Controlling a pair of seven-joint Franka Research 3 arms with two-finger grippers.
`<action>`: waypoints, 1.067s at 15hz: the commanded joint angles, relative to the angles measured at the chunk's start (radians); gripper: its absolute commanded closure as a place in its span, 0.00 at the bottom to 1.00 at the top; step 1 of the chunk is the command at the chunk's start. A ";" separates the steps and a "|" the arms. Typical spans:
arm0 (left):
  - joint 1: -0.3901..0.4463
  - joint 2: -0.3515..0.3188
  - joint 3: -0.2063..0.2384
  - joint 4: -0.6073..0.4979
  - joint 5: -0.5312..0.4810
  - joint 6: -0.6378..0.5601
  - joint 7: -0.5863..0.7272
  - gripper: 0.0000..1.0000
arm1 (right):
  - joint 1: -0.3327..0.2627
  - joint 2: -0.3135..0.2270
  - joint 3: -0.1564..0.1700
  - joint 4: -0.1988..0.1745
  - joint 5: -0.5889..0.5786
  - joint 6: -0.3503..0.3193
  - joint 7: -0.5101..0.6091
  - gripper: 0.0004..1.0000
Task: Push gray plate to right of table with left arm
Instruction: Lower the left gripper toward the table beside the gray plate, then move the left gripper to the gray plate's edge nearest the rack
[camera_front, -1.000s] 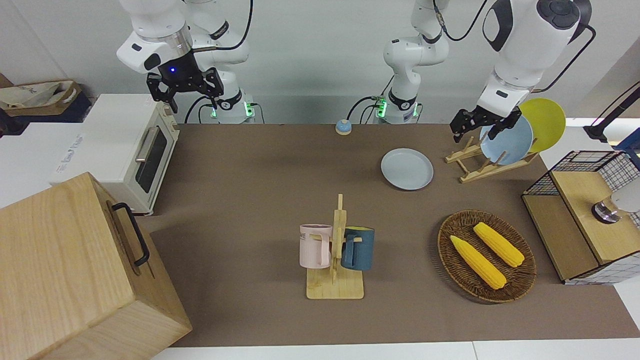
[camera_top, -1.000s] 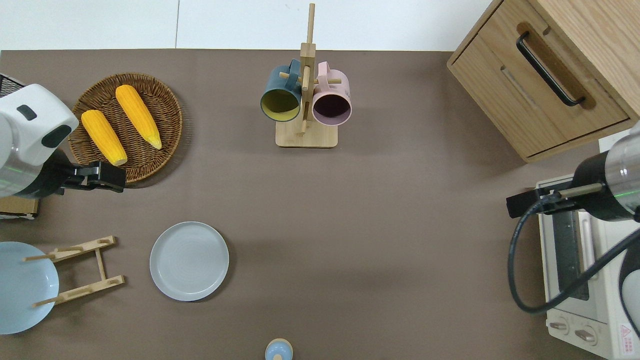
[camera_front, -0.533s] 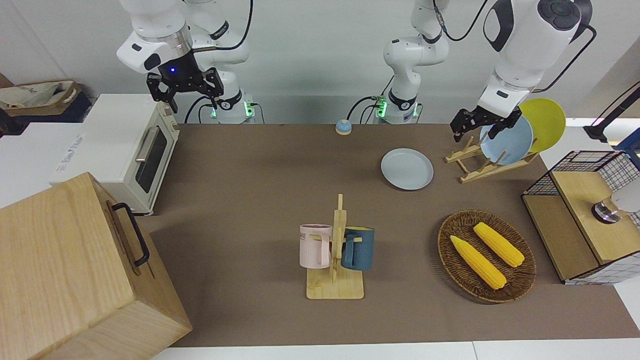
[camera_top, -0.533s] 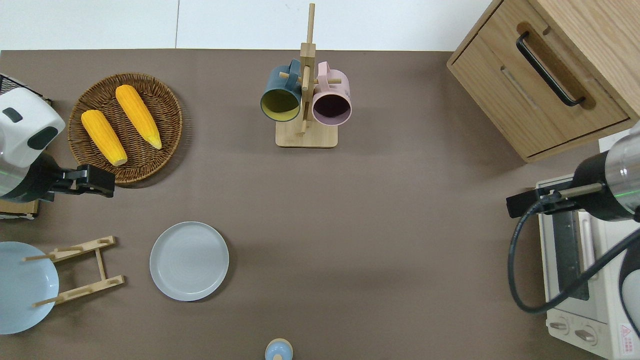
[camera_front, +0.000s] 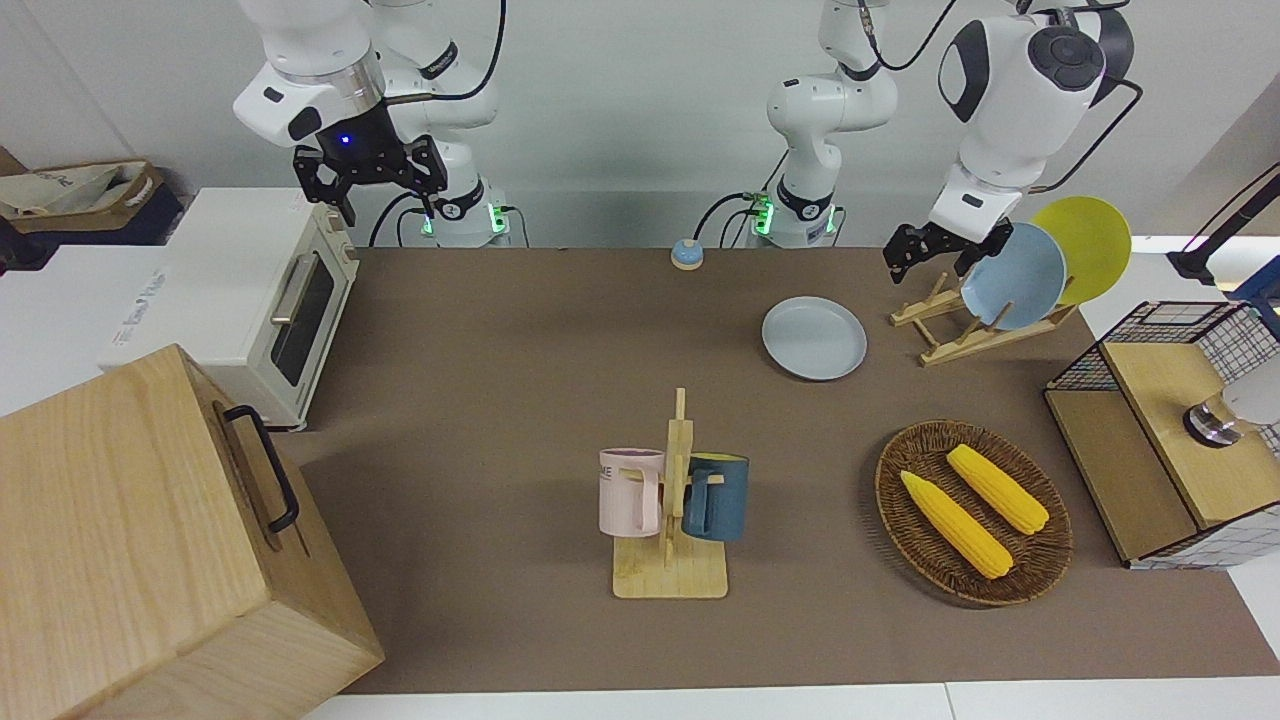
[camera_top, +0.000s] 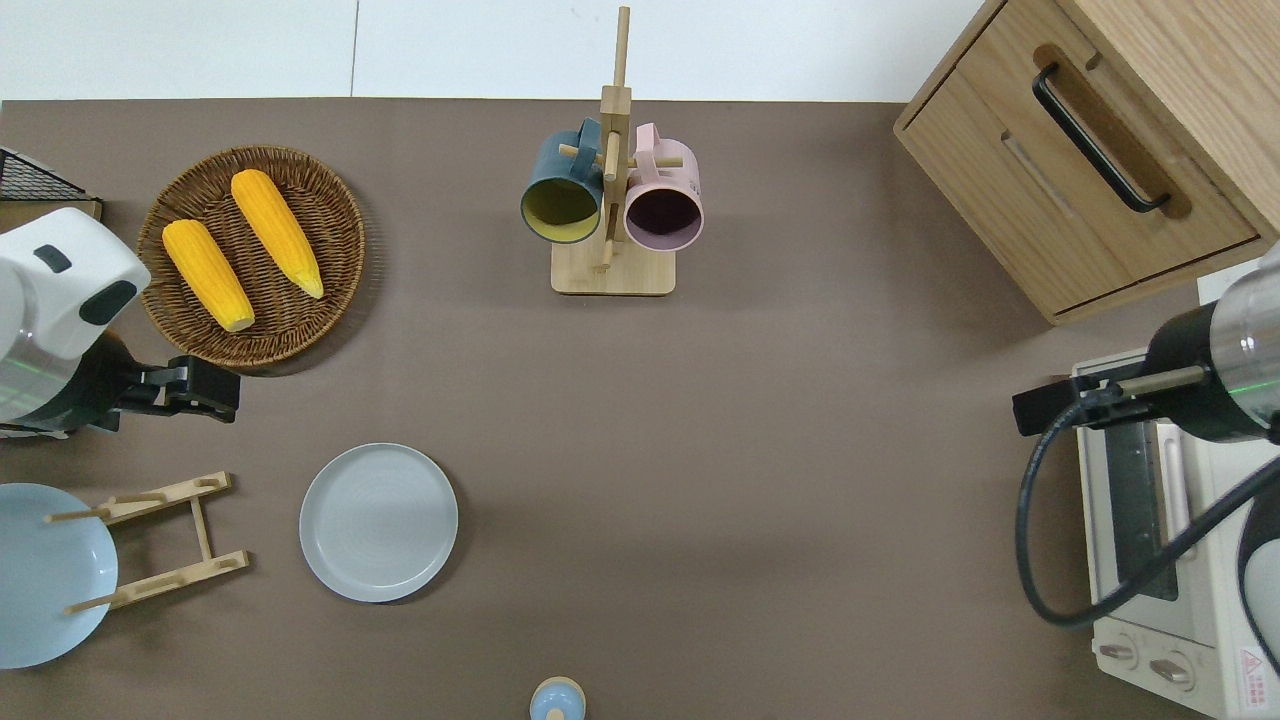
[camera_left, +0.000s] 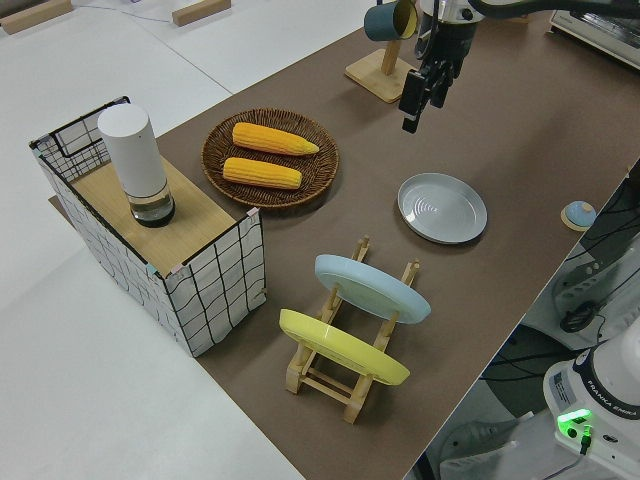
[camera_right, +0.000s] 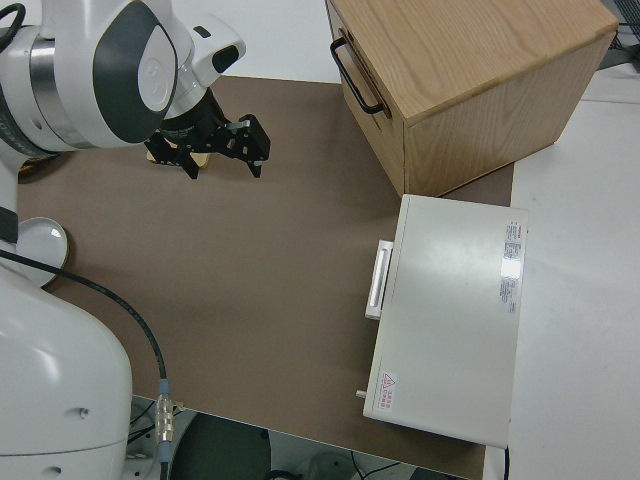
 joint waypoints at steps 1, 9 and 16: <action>0.007 -0.140 0.051 -0.287 -0.015 0.228 0.020 0.00 | -0.020 -0.003 0.015 0.009 0.004 -0.016 0.013 0.02; -0.005 -0.164 0.075 -0.592 -0.041 0.563 0.052 0.00 | -0.020 -0.003 0.017 0.009 0.006 -0.016 0.013 0.02; -0.007 -0.053 0.075 -0.627 -0.041 0.693 0.052 0.00 | -0.020 -0.003 0.015 0.009 0.006 -0.016 0.013 0.02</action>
